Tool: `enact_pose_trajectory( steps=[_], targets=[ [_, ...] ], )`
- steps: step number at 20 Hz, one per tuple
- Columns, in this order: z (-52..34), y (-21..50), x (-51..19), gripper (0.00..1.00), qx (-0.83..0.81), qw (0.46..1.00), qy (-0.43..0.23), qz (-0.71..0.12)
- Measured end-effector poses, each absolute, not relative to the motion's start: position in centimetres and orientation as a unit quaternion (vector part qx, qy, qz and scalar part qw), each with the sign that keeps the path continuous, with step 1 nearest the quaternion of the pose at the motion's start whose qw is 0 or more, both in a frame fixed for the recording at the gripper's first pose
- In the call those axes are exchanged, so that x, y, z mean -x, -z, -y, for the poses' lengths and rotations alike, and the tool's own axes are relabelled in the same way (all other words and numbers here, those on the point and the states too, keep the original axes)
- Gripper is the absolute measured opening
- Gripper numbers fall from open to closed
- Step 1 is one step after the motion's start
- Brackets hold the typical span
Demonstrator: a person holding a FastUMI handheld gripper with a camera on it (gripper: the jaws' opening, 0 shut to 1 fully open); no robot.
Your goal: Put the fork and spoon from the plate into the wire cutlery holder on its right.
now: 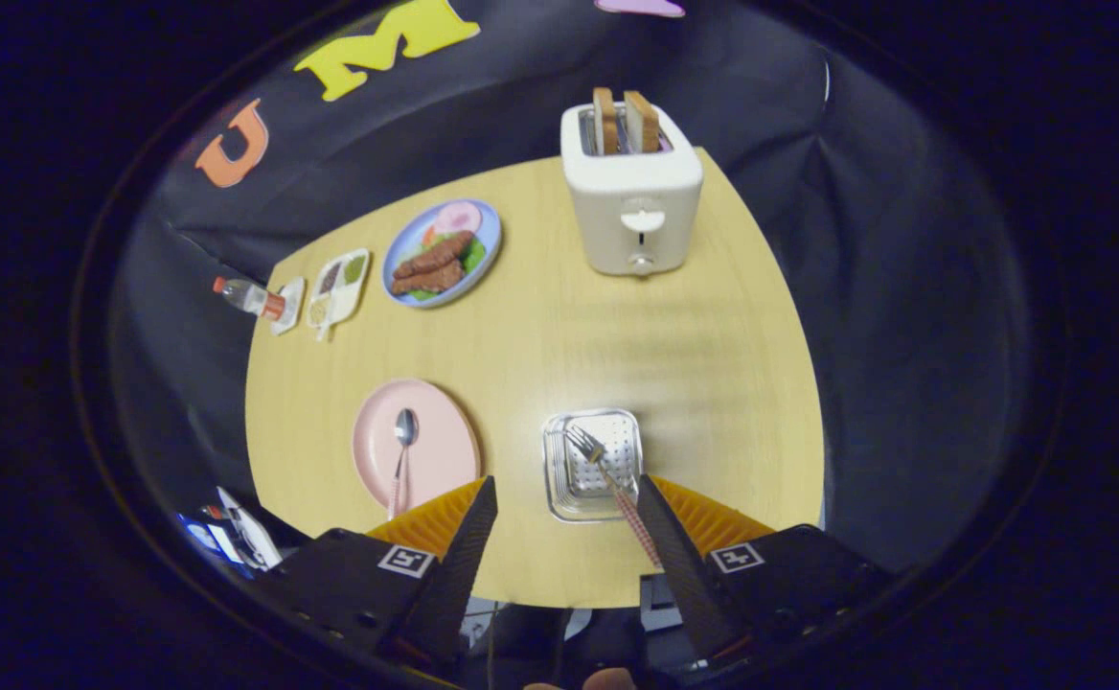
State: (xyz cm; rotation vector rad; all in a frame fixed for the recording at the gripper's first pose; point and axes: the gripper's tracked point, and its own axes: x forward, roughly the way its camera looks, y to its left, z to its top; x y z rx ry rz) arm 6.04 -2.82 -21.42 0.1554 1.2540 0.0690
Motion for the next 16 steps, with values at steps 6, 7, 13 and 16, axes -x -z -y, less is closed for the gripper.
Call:
enact_pose_trajectory(
  steps=[6, 7, 13, 16],
  targets=[
    [-2.6, 17.3, -5.4, 0.89, -0.05, 0.903, -0.066, -0.421],
    [-3.9, 17.2, -4.8, 0.89, -0.054, 0.91, -0.067, -0.406],
    [-9.9, 20.3, -1.1, 0.89, -0.05, 0.926, -0.058, -0.369],
    [-12.2, 22.5, 0.0, 0.9, -0.051, 0.927, -0.046, -0.369]
  ],
)
